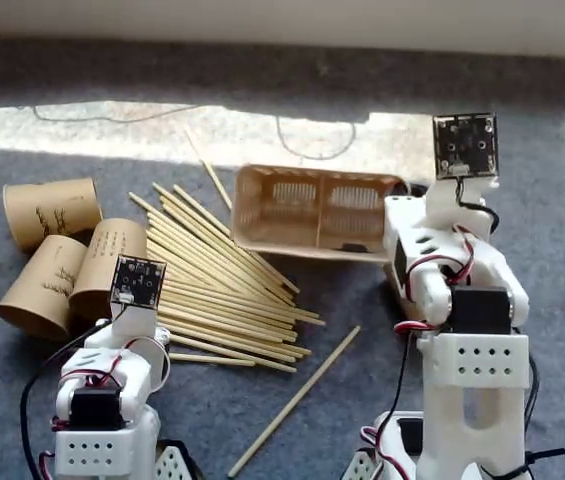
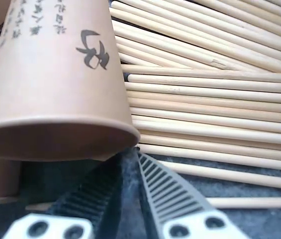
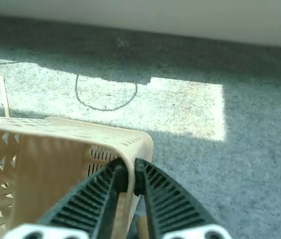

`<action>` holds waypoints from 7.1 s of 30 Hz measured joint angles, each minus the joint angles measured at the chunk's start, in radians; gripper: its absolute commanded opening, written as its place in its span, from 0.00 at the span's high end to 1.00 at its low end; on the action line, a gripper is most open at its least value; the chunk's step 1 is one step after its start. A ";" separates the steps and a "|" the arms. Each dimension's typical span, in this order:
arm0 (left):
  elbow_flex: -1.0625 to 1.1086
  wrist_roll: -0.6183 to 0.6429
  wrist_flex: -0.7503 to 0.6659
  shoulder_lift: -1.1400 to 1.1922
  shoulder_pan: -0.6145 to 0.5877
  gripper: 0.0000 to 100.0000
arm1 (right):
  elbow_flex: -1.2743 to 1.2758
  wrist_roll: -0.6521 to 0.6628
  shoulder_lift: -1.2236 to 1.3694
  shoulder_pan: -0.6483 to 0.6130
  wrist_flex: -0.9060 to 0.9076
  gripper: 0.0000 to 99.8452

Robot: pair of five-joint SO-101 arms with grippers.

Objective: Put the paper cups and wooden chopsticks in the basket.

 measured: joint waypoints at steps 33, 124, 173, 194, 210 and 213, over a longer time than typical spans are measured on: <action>0.000 0.000 0.000 0.000 0.000 1.00 | -0.258 -0.003 0.321 0.008 0.011 0.87; 0.000 0.000 0.000 0.000 0.000 1.00 | 0.405 -0.026 -0.117 0.226 0.249 0.96; 0.000 0.000 0.000 0.000 0.000 1.00 | 0.094 0.218 -0.118 0.489 0.683 0.90; 0.000 0.000 0.000 0.000 0.000 1.00 | 0.338 -0.051 -0.118 0.130 0.348 0.86; 0.000 0.000 0.000 0.000 0.000 1.00 | 0.502 -0.055 -0.118 0.124 0.117 0.93; 0.000 0.000 0.000 0.000 0.000 1.00 | 0.525 -0.055 -0.118 0.124 0.087 0.98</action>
